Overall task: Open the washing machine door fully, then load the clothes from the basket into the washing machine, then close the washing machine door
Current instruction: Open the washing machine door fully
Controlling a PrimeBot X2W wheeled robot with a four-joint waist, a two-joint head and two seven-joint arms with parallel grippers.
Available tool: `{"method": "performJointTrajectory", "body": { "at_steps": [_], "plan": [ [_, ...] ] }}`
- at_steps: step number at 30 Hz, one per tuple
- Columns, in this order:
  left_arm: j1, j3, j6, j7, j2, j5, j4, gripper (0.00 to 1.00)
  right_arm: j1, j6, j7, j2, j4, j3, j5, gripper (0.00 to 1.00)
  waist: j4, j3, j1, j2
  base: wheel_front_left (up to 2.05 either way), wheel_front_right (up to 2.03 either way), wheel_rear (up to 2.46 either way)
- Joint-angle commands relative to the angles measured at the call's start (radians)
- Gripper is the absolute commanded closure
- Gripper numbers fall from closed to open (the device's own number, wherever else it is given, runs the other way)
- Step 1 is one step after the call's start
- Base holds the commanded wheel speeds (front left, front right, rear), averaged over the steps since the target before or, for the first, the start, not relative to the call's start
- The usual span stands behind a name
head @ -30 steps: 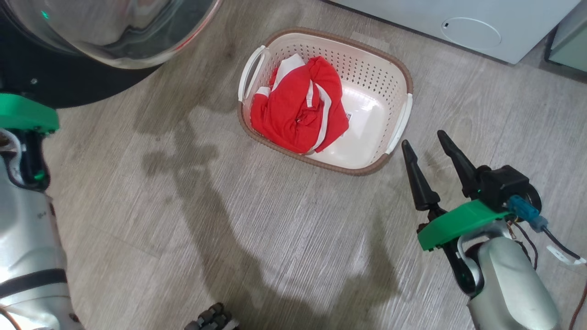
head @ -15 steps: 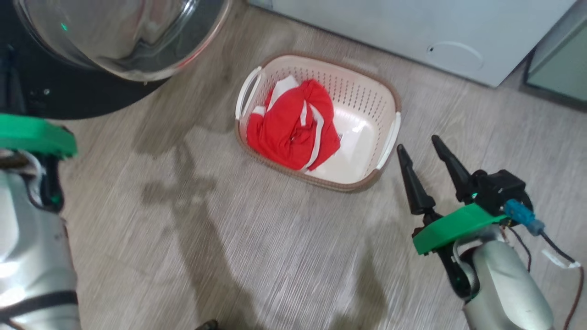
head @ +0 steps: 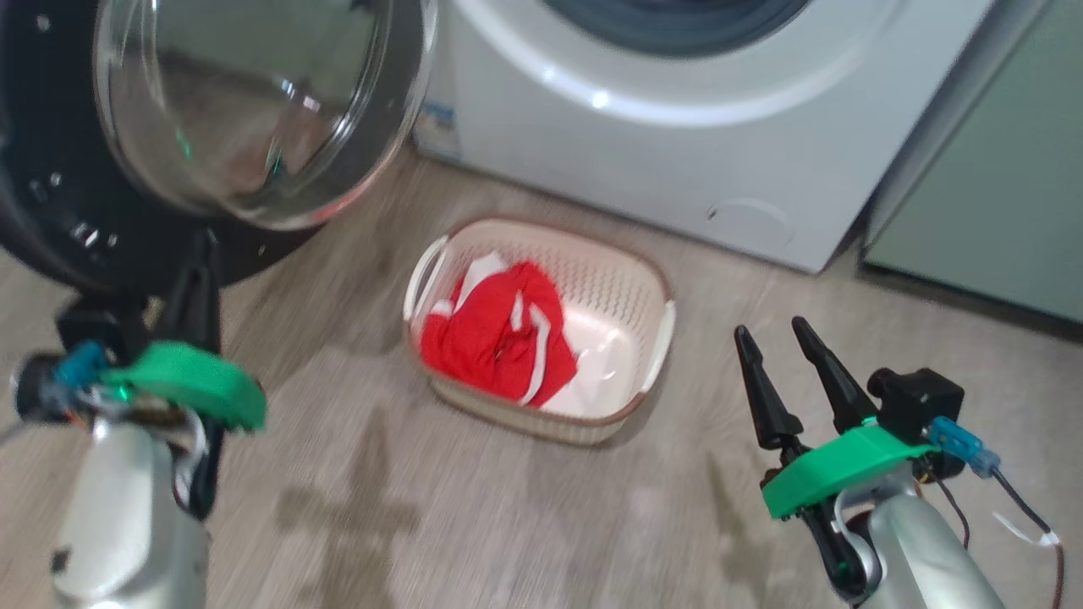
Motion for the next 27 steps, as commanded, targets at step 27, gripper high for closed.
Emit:
{"method": "performJointTrajectory", "body": {
  "at_steps": [27],
  "plan": [
    [0.304, -0.032, -0.001, -0.005, -0.1, -0.088, -0.333, 1.0, 0.078, 0.0, -0.013, 0.009, -0.148, -0.151, 0.004, 0.0, -0.383, -0.124, 0.0001, -0.0001, 0.0, 0.0, 0.0]
  ]
}}
